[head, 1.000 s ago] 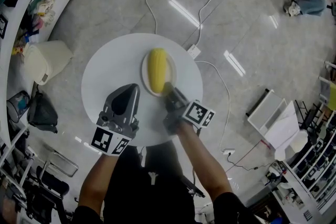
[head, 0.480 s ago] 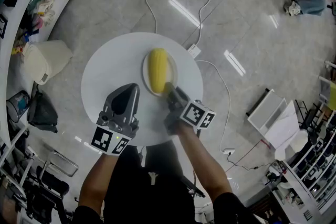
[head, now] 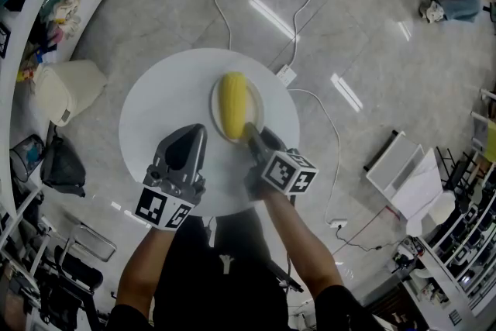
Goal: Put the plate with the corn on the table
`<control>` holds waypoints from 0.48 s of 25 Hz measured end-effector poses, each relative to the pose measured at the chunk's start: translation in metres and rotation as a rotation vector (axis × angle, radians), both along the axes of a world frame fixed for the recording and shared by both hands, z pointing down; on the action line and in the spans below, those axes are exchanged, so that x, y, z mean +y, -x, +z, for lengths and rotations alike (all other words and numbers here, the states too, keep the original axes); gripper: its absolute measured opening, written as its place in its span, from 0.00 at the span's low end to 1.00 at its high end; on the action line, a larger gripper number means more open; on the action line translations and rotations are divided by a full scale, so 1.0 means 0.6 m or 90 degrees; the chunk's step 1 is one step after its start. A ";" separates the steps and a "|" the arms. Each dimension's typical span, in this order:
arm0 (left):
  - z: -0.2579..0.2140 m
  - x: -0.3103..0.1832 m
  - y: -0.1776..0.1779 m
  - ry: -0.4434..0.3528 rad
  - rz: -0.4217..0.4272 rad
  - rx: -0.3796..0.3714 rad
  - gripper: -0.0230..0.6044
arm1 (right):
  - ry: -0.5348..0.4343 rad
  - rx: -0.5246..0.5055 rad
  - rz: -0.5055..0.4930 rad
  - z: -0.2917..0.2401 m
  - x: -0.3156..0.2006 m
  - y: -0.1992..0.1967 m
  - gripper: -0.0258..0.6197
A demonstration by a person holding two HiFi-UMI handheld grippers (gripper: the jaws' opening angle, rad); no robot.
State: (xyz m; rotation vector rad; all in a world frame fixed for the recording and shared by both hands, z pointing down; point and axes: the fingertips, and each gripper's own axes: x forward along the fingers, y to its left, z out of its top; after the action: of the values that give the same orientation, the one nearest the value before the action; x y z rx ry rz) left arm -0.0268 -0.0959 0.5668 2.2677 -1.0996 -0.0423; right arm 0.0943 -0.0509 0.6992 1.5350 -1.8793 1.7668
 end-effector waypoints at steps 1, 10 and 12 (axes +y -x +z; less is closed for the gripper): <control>0.001 0.000 -0.001 0.000 0.000 0.000 0.05 | 0.001 0.004 -0.003 0.001 0.000 0.000 0.20; 0.003 0.000 -0.007 0.003 0.004 0.000 0.05 | 0.004 0.029 -0.013 0.003 0.002 -0.009 0.20; 0.003 0.000 -0.005 0.003 0.004 -0.001 0.05 | 0.005 0.031 -0.014 0.003 0.003 -0.009 0.20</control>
State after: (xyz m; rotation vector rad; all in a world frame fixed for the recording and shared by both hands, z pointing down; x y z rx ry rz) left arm -0.0236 -0.0956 0.5689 2.2674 -1.0911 -0.0358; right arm 0.0996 -0.0490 0.7013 1.5355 -1.8571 1.7094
